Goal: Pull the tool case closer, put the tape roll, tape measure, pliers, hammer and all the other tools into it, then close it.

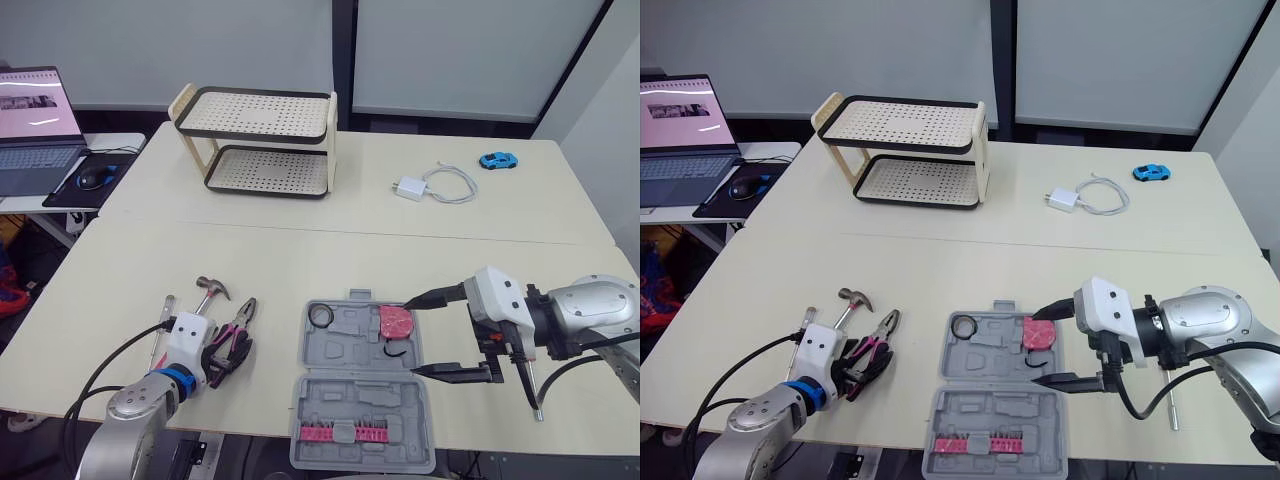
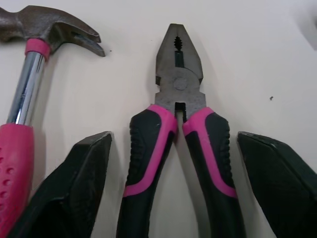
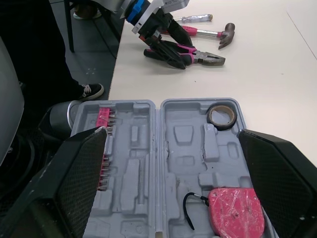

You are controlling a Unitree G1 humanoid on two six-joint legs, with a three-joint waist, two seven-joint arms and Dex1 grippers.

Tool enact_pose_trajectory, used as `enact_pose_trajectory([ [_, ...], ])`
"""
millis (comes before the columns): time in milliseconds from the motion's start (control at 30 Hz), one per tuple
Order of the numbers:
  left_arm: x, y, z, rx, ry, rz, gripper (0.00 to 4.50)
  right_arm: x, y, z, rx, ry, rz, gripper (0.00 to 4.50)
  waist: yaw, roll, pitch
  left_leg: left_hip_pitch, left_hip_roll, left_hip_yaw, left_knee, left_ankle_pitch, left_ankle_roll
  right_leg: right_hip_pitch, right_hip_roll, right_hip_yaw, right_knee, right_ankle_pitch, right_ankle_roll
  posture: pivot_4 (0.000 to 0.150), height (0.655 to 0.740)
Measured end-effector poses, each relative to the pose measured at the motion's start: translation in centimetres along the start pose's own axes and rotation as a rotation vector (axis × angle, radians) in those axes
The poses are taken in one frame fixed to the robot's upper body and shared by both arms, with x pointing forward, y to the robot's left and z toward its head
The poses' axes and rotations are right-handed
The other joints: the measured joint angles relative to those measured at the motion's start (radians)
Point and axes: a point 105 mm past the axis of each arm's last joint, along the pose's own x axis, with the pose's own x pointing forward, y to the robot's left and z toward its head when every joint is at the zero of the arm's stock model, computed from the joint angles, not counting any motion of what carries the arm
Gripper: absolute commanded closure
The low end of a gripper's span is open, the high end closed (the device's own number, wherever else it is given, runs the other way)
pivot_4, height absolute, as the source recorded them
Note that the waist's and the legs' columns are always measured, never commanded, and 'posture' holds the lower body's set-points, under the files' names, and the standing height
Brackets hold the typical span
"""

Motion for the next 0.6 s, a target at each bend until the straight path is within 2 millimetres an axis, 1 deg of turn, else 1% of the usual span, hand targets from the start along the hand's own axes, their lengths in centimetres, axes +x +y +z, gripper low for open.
enact_pose_trajectory([
  [33, 0.0, 0.0, 0.0, 0.0, 0.001, -0.001, 1.8, 0.0, 0.0, 0.0, 0.001, 0.001, -0.001, 0.0, 0.0, 0.0, 0.0, 0.0, 0.0, 0.0, 0.0, 0.0, 0.0, 0.0, 0.0, 0.0, 0.0, 0.0, 0.0, 0.15, 0.735],
  [67, 0.0, -0.1, 0.0, 0.0, 0.002, -0.003, 1.96, 0.0, 0.0, -0.1, 0.002, 0.002, -0.001, 0.0, 0.0, 0.0, 0.0, 0.0, 0.0, 0.0, 0.0, 0.0, 0.0, 0.0, 0.0, 0.0, 0.0, 0.0, 0.0, 0.15, 0.735],
  [300, -0.2, 0.0, 0.2, 0.008, -0.013, -0.009, 1.96, 0.0, 0.1, -0.2, 0.011, 0.003, -0.004, 0.0, 0.0, 0.0, 0.0, 0.0, 0.0, 0.0, 0.0, 0.0, 0.0, 0.0, 0.0, 0.0, 0.0, 0.0, 0.0, 0.15, 0.735],
  [433, -1.1, -0.4, 0.2, 0.034, -0.026, -0.082, 1.96, -0.2, 0.0, -0.2, 0.009, 0.002, -0.029, 0.0, 0.0, -0.001, 0.001, -0.001, 0.0, 0.0, 0.0, 0.0, 0.0, -0.001, 0.0, 0.0, 0.0, 0.0, 0.0, 0.15, 0.735],
  [500, -1.7, -0.4, 1.0, 0.073, -0.049, -0.13, 1.96, -0.4, -0.2, -0.1, 0.004, 0.001, -0.048, 0.0, -0.001, -0.002, 0.001, -0.001, 0.0, -0.001, 0.0, 0.0, 0.0, -0.001, 0.0, -0.001, 0.0, 0.0, 0.0, 0.15, 0.735],
  [600, -3.3, -0.4, 3.5, 0.24, -0.086, -0.236, 1.96, -0.5, -0.2, -0.1, 0.0, 0.0, -0.071, 0.0, -0.001, -0.003, 0.002, -0.001, 0.0, 0.0, 0.0, 0.0, 0.0, -0.001, 0.0, -0.001, 0.0, 0.0, 0.0, 0.15, 0.735],
])
